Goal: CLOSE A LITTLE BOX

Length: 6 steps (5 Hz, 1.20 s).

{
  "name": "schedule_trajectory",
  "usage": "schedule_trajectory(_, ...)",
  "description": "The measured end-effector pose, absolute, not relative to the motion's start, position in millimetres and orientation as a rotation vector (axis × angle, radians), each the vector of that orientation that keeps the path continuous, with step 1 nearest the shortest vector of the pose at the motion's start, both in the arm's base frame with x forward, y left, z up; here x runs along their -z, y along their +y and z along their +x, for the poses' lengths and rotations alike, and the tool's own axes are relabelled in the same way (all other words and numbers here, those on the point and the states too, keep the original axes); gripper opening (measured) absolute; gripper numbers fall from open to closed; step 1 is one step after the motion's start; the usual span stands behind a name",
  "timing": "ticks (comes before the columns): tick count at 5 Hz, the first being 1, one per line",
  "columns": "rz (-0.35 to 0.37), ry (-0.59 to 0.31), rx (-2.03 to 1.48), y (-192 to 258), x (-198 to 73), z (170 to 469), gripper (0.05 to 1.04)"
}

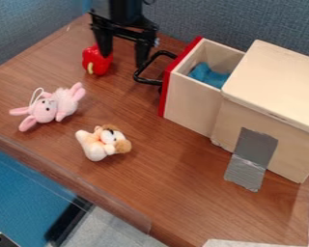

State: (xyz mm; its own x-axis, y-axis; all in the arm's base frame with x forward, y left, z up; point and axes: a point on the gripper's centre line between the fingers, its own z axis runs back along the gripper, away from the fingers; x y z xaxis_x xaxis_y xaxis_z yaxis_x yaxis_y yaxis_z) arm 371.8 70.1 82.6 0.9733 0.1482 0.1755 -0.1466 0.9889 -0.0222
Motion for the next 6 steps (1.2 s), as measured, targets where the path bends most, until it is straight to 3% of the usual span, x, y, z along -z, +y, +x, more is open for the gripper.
schedule_trajectory(2,-0.002,-0.164,-0.180,69,-59,411,0.999)
schedule_trajectory(4,-0.013,-0.121,-0.183,69,-41,420,0.951)
schedule_trajectory(6,-0.023,-0.101,-0.175,66,-30,412,0.360)
